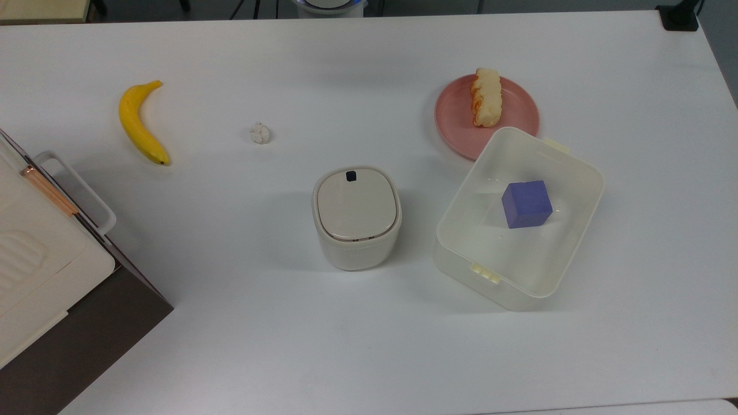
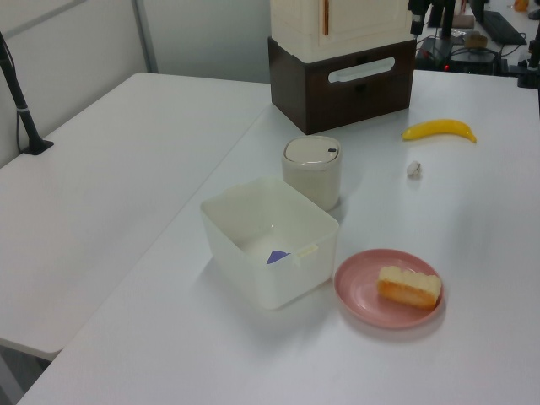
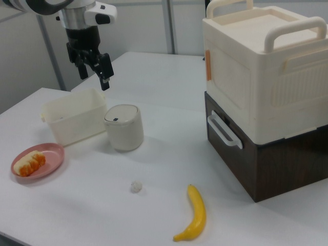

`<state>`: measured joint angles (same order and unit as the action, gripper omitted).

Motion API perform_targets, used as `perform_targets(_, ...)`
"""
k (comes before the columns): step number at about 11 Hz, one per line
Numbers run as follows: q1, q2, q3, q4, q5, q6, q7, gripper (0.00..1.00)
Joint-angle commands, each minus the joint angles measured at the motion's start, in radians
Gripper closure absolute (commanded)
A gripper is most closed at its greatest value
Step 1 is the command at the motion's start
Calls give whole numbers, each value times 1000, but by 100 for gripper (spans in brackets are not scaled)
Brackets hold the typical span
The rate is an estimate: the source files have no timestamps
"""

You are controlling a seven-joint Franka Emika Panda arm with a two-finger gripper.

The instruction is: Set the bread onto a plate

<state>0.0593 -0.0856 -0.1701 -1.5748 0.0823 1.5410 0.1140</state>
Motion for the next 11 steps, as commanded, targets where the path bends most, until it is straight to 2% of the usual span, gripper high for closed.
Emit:
perform_targets(1,-25,39,-8,39,25,-21,21,0)
perform_targets(2,-114,58,71,74,49,-31,21,0)
perform_targets(3,-157,64,116,90,57,-38,20,0)
perform_targets(5,-136,61,113,82,57,-41,16,0)
perform_targets(11,-138,61,115,81,57,-36,16,0)
